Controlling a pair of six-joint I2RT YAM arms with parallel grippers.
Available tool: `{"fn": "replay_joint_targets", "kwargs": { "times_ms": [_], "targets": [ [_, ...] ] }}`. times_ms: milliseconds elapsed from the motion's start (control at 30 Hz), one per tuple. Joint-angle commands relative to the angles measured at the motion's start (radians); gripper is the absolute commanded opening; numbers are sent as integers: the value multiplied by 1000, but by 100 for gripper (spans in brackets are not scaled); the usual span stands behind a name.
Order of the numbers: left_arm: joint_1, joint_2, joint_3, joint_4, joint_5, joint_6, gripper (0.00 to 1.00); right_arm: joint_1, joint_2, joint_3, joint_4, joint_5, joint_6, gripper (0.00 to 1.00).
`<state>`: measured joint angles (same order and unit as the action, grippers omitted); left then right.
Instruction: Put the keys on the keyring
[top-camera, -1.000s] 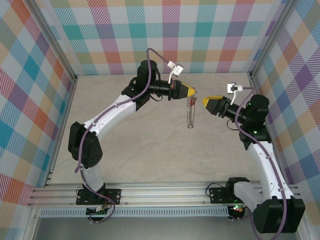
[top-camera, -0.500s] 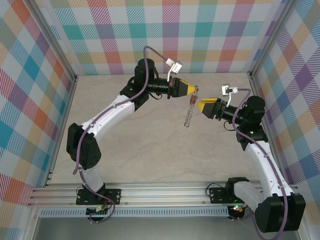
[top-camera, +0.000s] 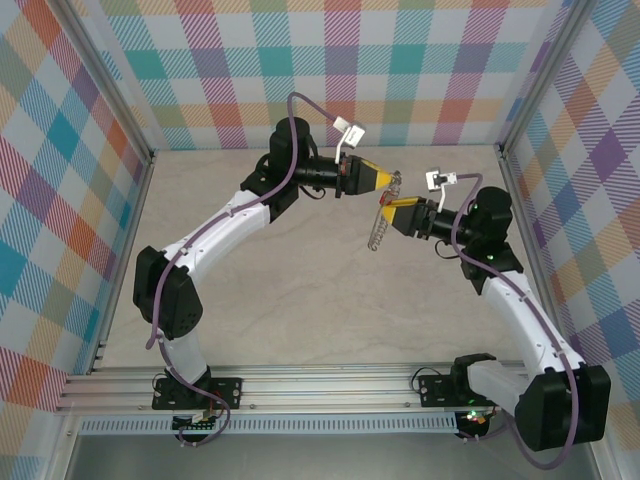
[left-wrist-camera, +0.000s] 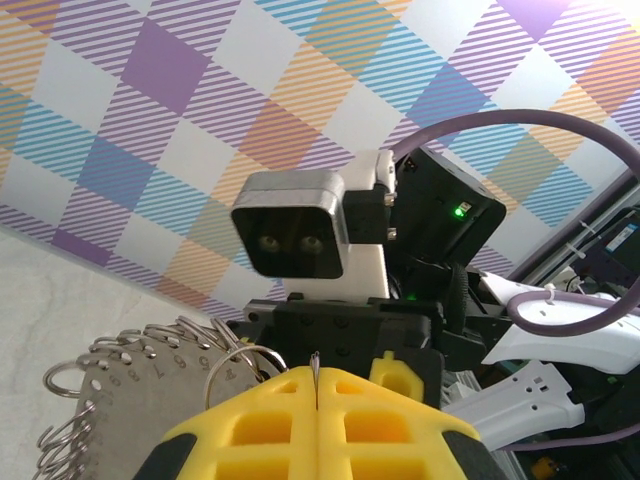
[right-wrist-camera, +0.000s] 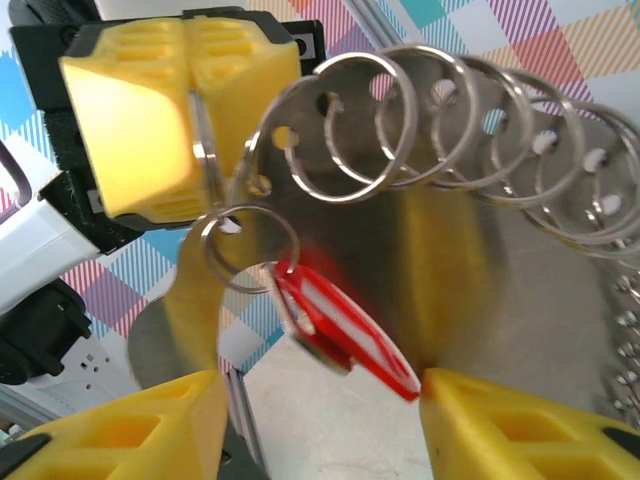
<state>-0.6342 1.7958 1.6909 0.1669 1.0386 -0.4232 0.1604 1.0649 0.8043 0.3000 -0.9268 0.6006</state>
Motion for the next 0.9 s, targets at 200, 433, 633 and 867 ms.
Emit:
{"fn": "replay_joint_targets", "kwargs": {
  "times_ms": [200,433,633,867],
  "targets": [
    [-15,-35,16,68,25,-9,0,13,11,47,41,34,-14,27],
    [-13,-39,5,65,-6,-6,0,13,-9,64,-39,55,-54,4],
    [2,-61,-37,94,-75,-16,0,11,-35,101,-202,98,-113,0],
    [12,-84,-50,37,-116,37,0,6,-61,153,-376,134,-188,0]
  ]
}}
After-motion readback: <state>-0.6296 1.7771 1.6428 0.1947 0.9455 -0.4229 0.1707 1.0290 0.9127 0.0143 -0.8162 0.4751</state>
